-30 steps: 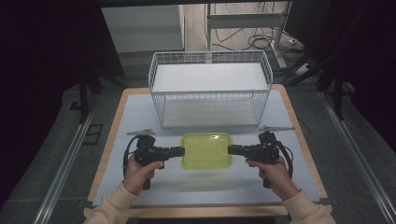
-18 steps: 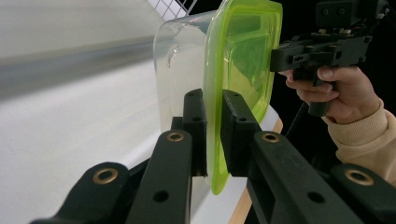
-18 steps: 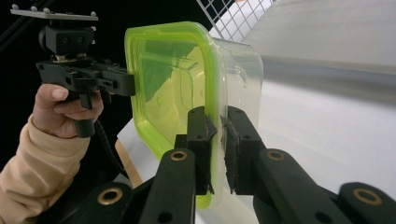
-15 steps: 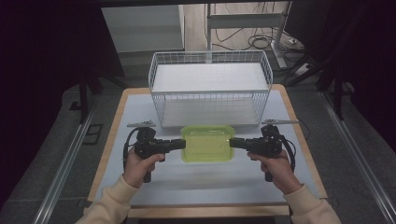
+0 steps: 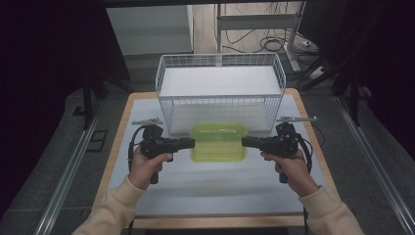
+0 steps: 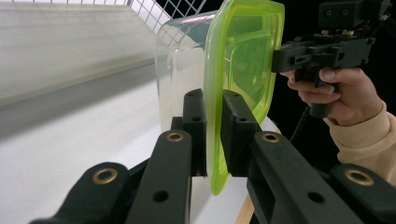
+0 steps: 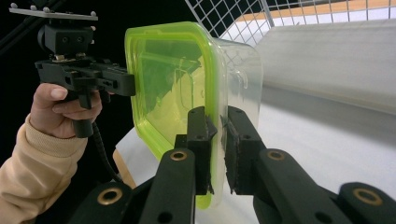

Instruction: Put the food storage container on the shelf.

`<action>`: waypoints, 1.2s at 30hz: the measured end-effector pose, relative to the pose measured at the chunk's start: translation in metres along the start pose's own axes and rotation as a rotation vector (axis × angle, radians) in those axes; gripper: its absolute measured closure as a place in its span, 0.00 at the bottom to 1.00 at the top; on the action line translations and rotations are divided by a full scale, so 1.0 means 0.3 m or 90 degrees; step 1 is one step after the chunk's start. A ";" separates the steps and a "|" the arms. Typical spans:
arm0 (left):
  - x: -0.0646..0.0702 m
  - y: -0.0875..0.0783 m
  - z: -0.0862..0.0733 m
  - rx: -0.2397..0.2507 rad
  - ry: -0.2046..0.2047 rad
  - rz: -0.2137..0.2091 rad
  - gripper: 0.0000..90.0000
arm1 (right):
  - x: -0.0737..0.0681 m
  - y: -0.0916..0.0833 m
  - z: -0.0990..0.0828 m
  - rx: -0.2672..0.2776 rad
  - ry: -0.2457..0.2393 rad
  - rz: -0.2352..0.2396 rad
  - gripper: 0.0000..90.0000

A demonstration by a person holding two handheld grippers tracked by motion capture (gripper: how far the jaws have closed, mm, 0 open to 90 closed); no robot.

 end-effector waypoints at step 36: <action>0.024 0.012 0.171 0.012 0.037 0.015 0.90 | -0.005 -0.042 0.150 0.032 -0.033 -0.021 0.91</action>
Point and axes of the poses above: each handheld gripper's, and its own axes: y roughly forward along the jaws, z roughly out of its top, x roughly to its right, the point moved 5 cm from there along y, roughly forward along the jaws, and after that the axes turned 1 degree about x, right-handed, at the moved point
